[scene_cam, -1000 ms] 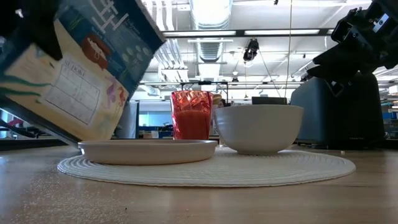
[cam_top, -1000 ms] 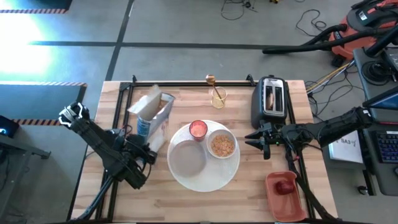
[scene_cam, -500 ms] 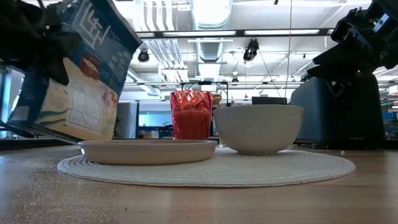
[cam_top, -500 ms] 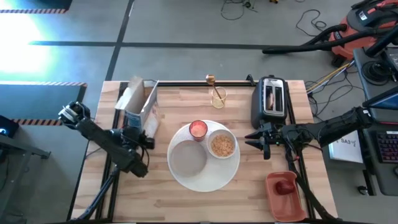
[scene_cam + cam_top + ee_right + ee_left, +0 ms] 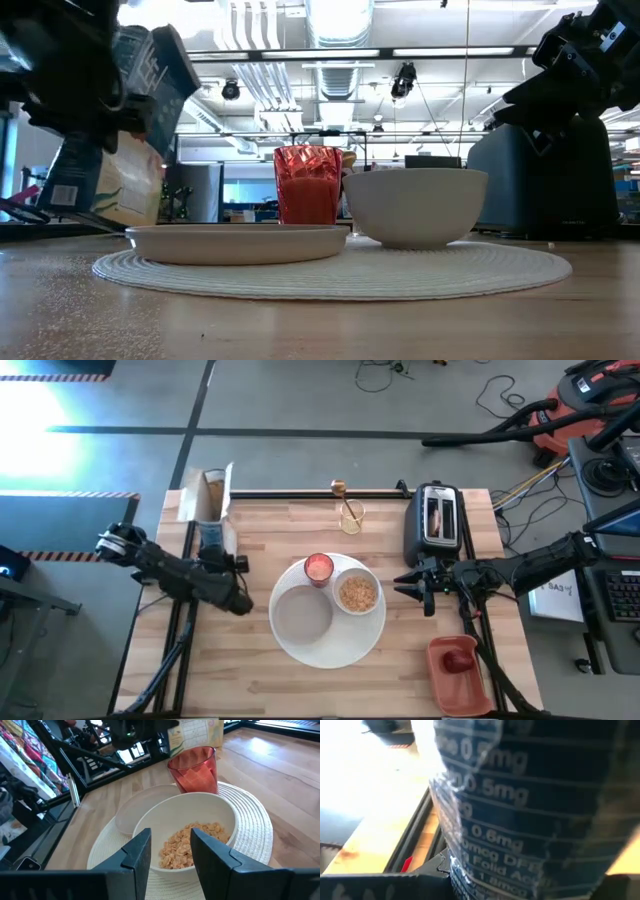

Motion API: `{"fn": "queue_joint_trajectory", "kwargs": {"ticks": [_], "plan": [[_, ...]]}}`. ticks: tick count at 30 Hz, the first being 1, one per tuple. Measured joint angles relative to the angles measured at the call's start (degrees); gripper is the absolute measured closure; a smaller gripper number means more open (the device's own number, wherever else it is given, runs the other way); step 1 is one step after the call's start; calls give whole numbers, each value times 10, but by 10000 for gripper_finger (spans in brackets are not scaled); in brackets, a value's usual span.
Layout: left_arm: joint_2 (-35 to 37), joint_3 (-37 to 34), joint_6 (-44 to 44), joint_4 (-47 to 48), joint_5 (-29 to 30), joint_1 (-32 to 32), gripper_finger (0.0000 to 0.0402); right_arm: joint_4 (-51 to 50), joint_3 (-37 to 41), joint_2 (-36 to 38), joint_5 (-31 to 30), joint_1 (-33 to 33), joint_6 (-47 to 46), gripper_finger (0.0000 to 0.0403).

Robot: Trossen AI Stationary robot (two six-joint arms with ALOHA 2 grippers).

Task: Arrange a breakfast setting
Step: Pour the cereal from the cereal box into the white bowl

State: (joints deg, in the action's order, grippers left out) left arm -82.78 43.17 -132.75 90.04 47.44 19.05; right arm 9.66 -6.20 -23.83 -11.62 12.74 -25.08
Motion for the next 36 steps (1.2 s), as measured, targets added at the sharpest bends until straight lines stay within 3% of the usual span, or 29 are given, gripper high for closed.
{"fn": "queue_joint_trajectory", "kwargs": {"ticks": [6,13,21,36], "plan": [[0,-9,18,-10,59,-69,258,0,0,0,0,0,0,275],[0,-42,18,-90,93,-131,246,0,0,0,0,0,0,275],[0,-81,18,-127,150,-161,219,0,0,0,0,0,0,275],[0,-119,17,-179,167,-199,200,0,0,0,0,0,0,275]]}}
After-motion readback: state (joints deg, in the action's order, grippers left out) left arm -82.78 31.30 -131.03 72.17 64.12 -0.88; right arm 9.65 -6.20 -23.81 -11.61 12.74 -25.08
